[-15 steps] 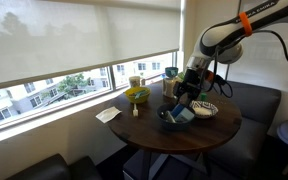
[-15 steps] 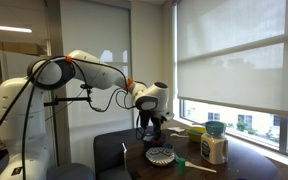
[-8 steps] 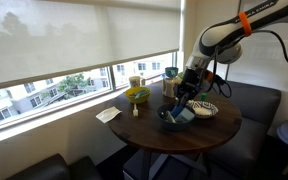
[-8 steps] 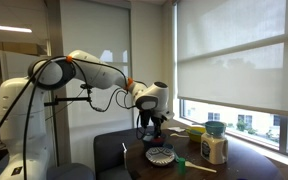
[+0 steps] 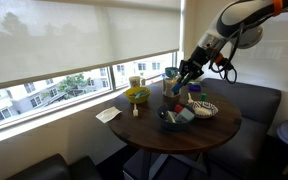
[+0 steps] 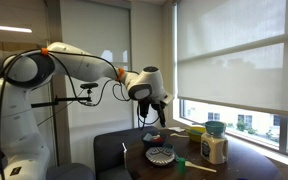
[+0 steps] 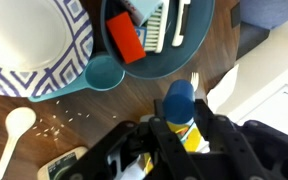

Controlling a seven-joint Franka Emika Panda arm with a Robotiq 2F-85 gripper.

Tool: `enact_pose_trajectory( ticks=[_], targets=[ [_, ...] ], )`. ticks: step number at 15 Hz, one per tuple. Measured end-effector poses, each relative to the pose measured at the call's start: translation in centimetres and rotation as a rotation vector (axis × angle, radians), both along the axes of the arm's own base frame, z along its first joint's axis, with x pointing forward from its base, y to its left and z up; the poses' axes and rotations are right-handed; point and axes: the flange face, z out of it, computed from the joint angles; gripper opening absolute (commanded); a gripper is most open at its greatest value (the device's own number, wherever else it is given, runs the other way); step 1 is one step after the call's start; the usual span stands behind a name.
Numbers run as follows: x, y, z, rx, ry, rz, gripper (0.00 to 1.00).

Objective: Remove the blue block from the blue bowl and put it on the table

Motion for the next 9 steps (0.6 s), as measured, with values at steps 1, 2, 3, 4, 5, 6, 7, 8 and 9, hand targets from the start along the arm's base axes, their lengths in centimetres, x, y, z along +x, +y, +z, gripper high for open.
enact_pose_trajectory(
  ticks=[1,2,3,4,5,6,7,8,9],
  targets=[
    [-0.8,-1.1,1.0,-0.016,-0.016,-0.043,0.1],
    [-1.5,-2.2,1.5,-0.036,-0.017,-0.089,0.1],
    [-1.8,-3.3,1.5,-0.056,-0.008,-0.129,0.1],
    [-1.9,-4.3,1.1,-0.075,0.01,-0.163,0.1],
    [-1.8,-5.2,0.4,-0.099,0.033,-0.187,0.1],
    [-1.6,-6.0,-0.1,-0.149,0.058,-0.202,0.1],
    [-1.4,-6.6,-0.2,-0.21,0.079,-0.212,0.1],
    [-1.2,-6.8,0.2,-0.275,0.091,-0.214,0.1],
    [-0.8,-6.7,1.0,-0.337,0.095,-0.204,0.1]
  ],
)
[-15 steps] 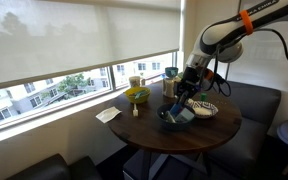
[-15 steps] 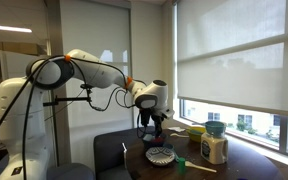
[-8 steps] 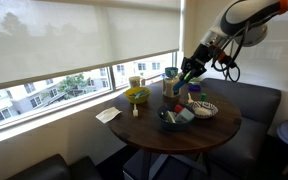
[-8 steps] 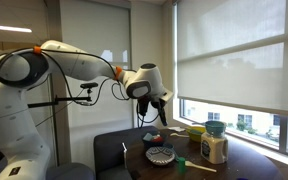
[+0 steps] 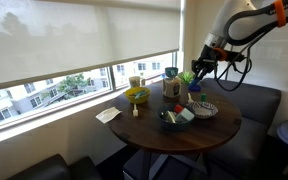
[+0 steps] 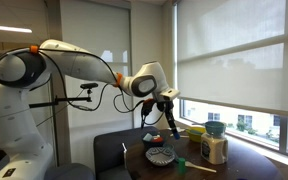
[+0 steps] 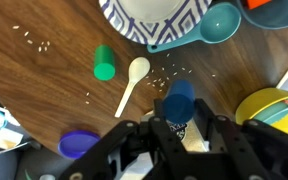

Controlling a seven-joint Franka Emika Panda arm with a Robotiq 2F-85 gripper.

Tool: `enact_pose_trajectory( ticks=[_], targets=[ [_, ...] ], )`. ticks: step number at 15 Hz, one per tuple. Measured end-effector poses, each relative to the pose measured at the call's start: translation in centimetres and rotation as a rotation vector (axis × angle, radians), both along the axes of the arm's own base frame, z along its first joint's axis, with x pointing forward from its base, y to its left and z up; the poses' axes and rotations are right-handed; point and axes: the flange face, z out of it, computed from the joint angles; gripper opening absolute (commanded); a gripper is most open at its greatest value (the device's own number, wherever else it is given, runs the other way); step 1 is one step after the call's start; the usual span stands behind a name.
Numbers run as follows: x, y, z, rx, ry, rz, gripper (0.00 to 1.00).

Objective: Remove the blue block from the blue bowl and put it on the table

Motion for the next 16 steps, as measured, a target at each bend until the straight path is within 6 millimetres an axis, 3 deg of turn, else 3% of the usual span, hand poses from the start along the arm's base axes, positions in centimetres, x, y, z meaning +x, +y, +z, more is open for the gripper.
enact_pose_trajectory(
  ticks=[1,2,5,6,10,16],
  targets=[
    [0.5,0.5,0.8,-0.058,0.012,0.018,0.1],
    [1.1,1.1,1.5,-0.114,0.023,0.043,0.35],
    [3.0,3.3,2.3,-0.194,0.027,0.112,0.35],
    [3.4,3.5,2.2,-0.199,0.03,0.118,0.1],
    [4.2,3.6,1.5,-0.167,0.016,0.12,0.1],
    [9.7,4.1,0.3,-0.021,0.02,0.24,0.1]
  ],
)
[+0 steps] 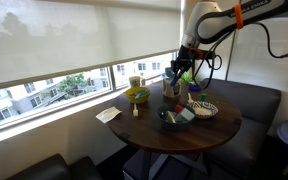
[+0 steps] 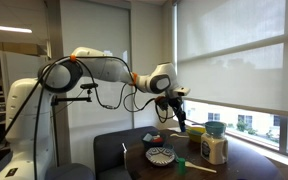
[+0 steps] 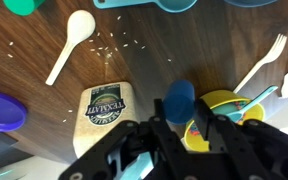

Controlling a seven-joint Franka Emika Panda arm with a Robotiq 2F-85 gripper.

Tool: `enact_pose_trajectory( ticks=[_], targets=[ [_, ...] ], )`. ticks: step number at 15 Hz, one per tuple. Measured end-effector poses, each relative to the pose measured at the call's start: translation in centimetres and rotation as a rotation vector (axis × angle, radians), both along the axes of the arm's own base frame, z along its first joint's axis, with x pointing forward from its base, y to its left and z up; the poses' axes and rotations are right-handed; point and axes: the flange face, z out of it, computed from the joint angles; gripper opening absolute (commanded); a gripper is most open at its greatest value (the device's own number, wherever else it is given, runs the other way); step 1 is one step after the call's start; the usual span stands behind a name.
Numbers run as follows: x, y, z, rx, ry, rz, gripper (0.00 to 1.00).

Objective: Remove the blue block from the blue bowl and put it on the table

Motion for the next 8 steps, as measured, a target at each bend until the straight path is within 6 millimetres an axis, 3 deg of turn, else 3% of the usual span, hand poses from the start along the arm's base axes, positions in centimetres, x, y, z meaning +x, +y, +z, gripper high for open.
enact_pose_trajectory(
  ticks=[6,7,8],
  targets=[
    [4.3,1.4,-2.1,0.033,0.228,0.108,0.1],
    [5.0,1.9,-2.3,0.032,0.24,0.116,0.35],
    [5.6,2.4,-2.2,0.031,0.237,0.124,0.35]
  ],
)
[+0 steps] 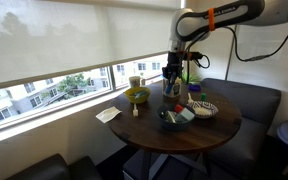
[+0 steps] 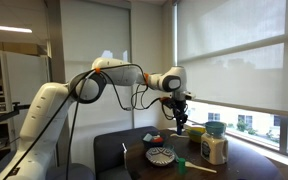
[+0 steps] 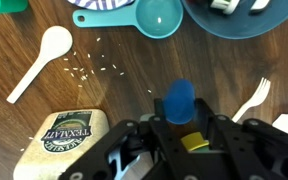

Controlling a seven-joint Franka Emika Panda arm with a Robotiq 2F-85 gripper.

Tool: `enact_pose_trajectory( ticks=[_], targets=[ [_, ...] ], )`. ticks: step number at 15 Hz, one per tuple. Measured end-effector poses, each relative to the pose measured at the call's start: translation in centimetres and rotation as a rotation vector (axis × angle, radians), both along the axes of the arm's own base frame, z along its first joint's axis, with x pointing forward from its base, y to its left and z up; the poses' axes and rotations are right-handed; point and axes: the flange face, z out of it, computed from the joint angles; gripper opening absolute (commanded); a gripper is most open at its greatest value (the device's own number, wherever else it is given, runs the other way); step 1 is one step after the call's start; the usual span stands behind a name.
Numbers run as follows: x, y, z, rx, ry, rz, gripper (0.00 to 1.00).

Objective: Remove the blue block from the blue bowl and put it on the table

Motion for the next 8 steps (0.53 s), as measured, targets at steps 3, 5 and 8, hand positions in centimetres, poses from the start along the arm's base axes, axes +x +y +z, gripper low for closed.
enact_pose_trajectory(
  ticks=[3,5,8],
  targets=[
    [0.7,1.1,0.4,0.001,-0.011,0.014,0.1],
    [0.7,1.2,0.3,-0.003,-0.01,0.013,0.1],
    [0.7,2.3,-1.8,-0.04,0.067,0.0,0.1]
  ],
)
